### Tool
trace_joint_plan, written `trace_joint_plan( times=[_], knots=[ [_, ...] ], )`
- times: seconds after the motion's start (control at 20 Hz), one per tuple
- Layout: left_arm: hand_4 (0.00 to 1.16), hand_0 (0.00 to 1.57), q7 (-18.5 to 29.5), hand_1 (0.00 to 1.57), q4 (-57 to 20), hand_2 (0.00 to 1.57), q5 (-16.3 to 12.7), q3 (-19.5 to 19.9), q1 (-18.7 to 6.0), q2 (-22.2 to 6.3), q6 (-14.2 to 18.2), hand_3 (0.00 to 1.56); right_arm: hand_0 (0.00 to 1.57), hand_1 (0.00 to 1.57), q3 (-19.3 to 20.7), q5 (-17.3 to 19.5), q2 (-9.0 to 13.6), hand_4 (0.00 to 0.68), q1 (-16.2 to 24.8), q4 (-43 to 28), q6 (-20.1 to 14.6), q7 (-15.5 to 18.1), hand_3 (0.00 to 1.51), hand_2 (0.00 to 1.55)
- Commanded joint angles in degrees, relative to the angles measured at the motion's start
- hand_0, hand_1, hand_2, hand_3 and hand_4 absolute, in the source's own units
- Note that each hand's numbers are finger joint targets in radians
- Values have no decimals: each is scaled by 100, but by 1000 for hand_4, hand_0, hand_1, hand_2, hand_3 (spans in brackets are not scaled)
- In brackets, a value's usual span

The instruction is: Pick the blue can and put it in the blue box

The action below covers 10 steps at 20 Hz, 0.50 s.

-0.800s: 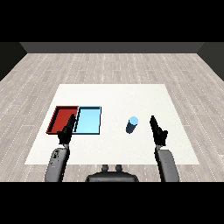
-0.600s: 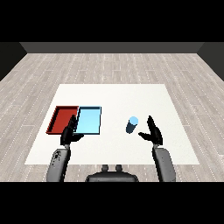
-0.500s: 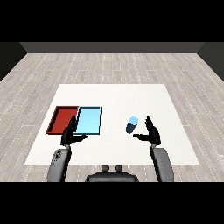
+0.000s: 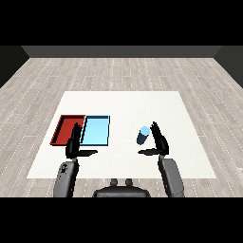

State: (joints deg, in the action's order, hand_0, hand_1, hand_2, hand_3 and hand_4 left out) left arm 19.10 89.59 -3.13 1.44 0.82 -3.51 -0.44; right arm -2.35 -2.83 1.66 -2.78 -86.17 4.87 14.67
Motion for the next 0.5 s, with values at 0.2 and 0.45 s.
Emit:
trace_joint_plan(
  times=[0.2, 0.45],
  knots=[
    [0, 0, 399, 0, -242, 0, 180, -98, -40, 273, 206, 0, 0, 0, 197, -91, 179, 0, 83, 254, 337, 368, 0, 0],
    [0, 0, 43, 0, 157, 0, 29, 52, -88, 64, 21, 0, 0, 0, 371, -189, 181, 0, -160, 730, 463, 698, 0, 0]
  ],
)
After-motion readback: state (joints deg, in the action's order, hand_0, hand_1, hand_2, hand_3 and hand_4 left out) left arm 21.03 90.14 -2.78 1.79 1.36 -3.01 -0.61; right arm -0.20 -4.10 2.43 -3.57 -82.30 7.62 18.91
